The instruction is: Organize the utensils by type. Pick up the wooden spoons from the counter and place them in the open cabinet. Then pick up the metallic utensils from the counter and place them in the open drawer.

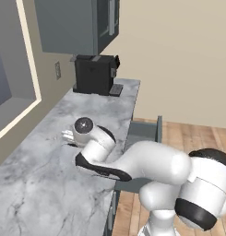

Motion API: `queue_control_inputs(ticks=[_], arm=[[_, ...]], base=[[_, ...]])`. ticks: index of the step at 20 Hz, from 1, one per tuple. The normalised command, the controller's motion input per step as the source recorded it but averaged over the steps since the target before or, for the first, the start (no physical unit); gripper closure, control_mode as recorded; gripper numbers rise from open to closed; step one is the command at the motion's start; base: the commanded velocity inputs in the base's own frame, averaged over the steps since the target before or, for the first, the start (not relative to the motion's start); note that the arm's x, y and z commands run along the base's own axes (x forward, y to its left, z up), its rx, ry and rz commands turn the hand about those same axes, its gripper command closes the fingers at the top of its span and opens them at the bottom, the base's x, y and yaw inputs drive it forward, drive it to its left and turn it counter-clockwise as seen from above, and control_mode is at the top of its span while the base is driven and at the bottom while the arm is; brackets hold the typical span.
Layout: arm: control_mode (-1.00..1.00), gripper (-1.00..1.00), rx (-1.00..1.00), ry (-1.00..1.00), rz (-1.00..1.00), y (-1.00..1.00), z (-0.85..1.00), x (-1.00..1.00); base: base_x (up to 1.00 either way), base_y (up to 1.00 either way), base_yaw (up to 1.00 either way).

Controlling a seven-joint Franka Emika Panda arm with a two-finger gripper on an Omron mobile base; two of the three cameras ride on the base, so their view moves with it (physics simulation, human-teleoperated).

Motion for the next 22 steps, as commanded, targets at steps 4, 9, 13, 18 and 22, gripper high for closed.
queue_control_inputs(ticks=[4,9,13,18,22], arm=[[-1.0,1.0,0.11,0.07,-0.28,-0.87,0.76,-0.01],[-1.0,1.0,0.02,0.13,-0.16,-0.96,0.22,0.0],[-1.0,1.0,0.04,0.0,-0.06,-0.7,0.0,0.0],[-1.0,1.0,0.04,0.01,-0.01,-0.51,0.0,0.11],[-1.0,1.0,0.01,0.05,0.0,-0.65,0.0,0.28]], base=[[0.0,0.0,0.0],[0.0,0.0,0.0],[0.0,0.0,0.0],[0.0,0.0,0.0],[0.0,0.0,0.0]])
